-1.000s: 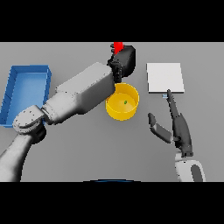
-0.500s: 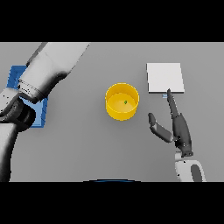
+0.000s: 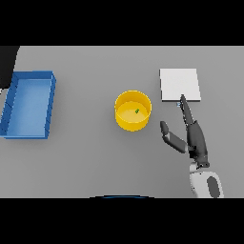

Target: Pick up the red beaker and tilt it to pour out 1 green nut into yellow bowl. Pick up the yellow bowl and place it on the metallic measuring scale.

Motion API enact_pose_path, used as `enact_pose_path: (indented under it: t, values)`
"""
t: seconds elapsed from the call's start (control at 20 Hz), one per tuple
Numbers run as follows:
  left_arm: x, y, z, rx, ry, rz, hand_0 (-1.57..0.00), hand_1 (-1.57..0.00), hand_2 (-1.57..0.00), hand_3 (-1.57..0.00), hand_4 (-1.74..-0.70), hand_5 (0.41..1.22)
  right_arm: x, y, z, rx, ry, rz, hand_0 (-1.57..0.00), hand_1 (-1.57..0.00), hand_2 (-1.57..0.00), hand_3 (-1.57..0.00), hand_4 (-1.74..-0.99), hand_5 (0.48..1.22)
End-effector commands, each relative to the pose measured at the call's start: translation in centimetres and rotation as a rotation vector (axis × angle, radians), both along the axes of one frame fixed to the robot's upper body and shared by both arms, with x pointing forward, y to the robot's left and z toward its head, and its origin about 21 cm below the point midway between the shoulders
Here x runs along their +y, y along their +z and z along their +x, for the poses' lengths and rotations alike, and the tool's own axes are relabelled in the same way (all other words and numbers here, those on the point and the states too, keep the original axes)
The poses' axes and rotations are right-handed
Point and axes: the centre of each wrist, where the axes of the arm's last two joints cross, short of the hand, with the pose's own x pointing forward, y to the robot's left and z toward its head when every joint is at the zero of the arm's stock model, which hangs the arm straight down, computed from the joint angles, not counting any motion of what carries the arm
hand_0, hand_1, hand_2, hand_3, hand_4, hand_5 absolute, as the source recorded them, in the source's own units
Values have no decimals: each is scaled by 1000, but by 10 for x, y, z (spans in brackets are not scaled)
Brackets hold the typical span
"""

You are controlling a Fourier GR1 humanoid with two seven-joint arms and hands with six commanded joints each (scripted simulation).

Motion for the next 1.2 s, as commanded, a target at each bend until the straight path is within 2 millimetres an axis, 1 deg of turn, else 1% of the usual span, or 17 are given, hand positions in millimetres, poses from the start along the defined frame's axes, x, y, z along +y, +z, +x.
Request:
enact_pose_path:
  t: [0.0,0.05,0.1,0.2,0.3,0.4,0.45,0.55,0.65,0.7,0.75,0.8,0.9,0.95,1.0,1.05,1.15]
  values:
    - [13,-8,-2,-7,56,-55,-1571,-1571,-1571,-1412,-1740,1221,-3,-2,0,0,-5,-13,1,1,1,1,-1034,655]
    - [29,-13,-4,-21,92,-120,-1571,-1571,-1571,-1425,-1740,1221,-2,-2,2,10,-9,-22,1,1,1,1,-1044,654]
    - [42,-24,-7,-22,162,-205,-1571,-1571,-1571,-1426,-1740,1221,1,-1,1,4,0,-20,1,1,1,1,-1050,653]
    - [61,-47,-14,-37,215,-328,-1571,-1571,-1571,-1452,-1741,1221,3,-4,-1,10,2,-24,1,1,1,1,-1053,651]
    - [73,-69,-21,-35,302,-444,-1571,-1571,-1571,-1467,-1741,1221,1,-2,1,6,-3,-53,1,1,1,1,-1047,651]
    - [80,-91,-31,-41,331,-531,-1571,-1571,-1571,-1474,-1741,1221,-2,3,1,5,-18,-76,1,1,1,1,-1052,648]
    - [80,-99,-36,-44,337,-562,-1571,-1571,-1571,-1476,-1741,1221,-1,3,3,18,-26,-81,1,1,1,1,-1054,648]
    - [82,-109,-49,-54,374,-599,-1571,-1571,-1571,-1480,-1741,1221,0,-1,-1,10,-6,-75,1,1,1,1,-1041,650]
    - [82,-126,-65,-44,423,-653,-1571,-1571,-1571,-1450,-1741,1221,-2,-1,-1,14,-7,-81,1,1,1,1,-1026,648]
    - [82,-134,-74,-53,428,-670,-1571,-1571,-1571,-1442,-1741,1221,-3,-5,-4,18,-10,-91,1,1,1,1,-1020,645]
    - [80,-140,-80,-60,424,-686,-1571,-1571,-1571,-1441,-1741,1221,1,-5,-2,28,-11,-86,1,1,1,1,-1018,645]
    - [80,-147,-87,-63,422,-702,-1571,-1571,-1571,-1445,-1741,1221,2,-5,-3,16,-9,-75,1,1,1,1,-1020,646]
    - [75,-155,-95,-58,448,-738,-1571,-1571,-1571,-1478,-1741,1221,-3,-5,-2,18,-2,-63,1,1,1,1,-1014,648]
    - [77,-162,-102,-66,442,-754,-1571,-1571,-1571,-1497,-1741,1221,-4,-5,-3,16,-4,-63,1,1,1,1,-1005,647]
    - [71,-168,-105,-64,440,-768,-1571,-1571,-1571,-1512,-1741,1221,-2,-7,-6,14,7,-56,1,1,1,1,-1004,648]
    - [67,-171,-106,-59,457,-781,-1571,-1571,-1571,-1523,-1741,1194,-1,-6,-3,23,-4,-53,1,1,1,1,-1005,647]
    - [72,-176,-115,-50,479,-804,-1571,-1571,-1571,-1541,-1741,1151,-6,-9,-4,7,4,-44,1,1,1,1,-1012,650]
